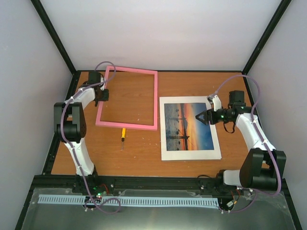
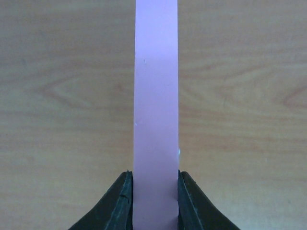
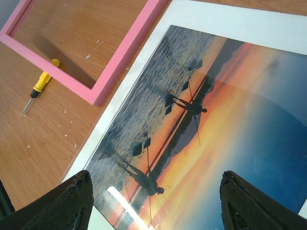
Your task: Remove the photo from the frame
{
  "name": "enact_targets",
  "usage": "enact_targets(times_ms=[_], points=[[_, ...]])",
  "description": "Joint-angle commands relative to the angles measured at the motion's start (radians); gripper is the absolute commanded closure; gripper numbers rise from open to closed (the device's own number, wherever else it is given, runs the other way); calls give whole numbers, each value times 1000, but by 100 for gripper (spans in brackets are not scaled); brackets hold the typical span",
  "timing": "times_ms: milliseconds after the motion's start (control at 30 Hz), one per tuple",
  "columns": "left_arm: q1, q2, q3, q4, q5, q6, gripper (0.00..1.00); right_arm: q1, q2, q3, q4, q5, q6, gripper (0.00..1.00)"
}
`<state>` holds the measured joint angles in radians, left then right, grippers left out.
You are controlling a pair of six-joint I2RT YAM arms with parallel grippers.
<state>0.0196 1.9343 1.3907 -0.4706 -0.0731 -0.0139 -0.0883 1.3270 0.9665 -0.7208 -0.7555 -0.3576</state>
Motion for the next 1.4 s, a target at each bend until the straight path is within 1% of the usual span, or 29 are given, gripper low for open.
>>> enact_targets(times_ms=[0, 200, 333, 533, 667, 733, 833, 867, 933, 1067, 1100, 1133, 1167, 1200, 1233, 1267, 1367], points=[[5, 44, 125, 69, -6, 64, 99, 9, 0, -12, 10, 0, -5, 30], [5, 144, 184, 104, 28, 56, 99, 9, 5, -14, 14, 8, -3, 30], [5, 194, 193, 122, 36, 47, 99, 10, 7, -17, 15, 14, -3, 31], [5, 175, 118, 213, 11, 50, 99, 10, 16, -16, 17, 19, -3, 31], [5, 180, 112, 206, -11, 73, 99, 17, 26, -15, 16, 22, -2, 31], [5, 155, 52, 227, -2, 93, 99, 18, 26, -17, 17, 22, -3, 31], [5, 46, -116, 299, 9, 157, 99, 19, 29, -16, 18, 21, 0, 31], [5, 8, -173, 351, 6, 177, 99, 21, 33, -15, 17, 19, -1, 31], [5, -60, -258, 393, 0, 200, 99, 27, 43, -12, 14, 16, -4, 31], [5, -124, -325, 409, -12, 197, 99, 47, 60, -8, 11, 10, -7, 32], [5, -119, -320, 399, -21, 186, 93, 54, 63, -5, 11, 12, -8, 32], [5, -103, -298, 371, -31, 169, 84, 62, 64, -3, 11, 15, -8, 32], [5, -81, -264, 331, -57, 137, 72, 67, 65, -1, 9, 15, -9, 32], [5, -53, -226, 269, -91, 105, 64, 71, 64, 1, 8, 15, -8, 32], [5, -30, -189, 211, -126, 70, 58, 72, 63, 1, 6, 13, -9, 32], [5, -12, -161, 183, -145, 46, 55, 73, 60, 1, 5, 16, -10, 32], [5, -19, -128, 149, -180, -8, 46, 73, 46, -3, 6, 33, -13, 31]])
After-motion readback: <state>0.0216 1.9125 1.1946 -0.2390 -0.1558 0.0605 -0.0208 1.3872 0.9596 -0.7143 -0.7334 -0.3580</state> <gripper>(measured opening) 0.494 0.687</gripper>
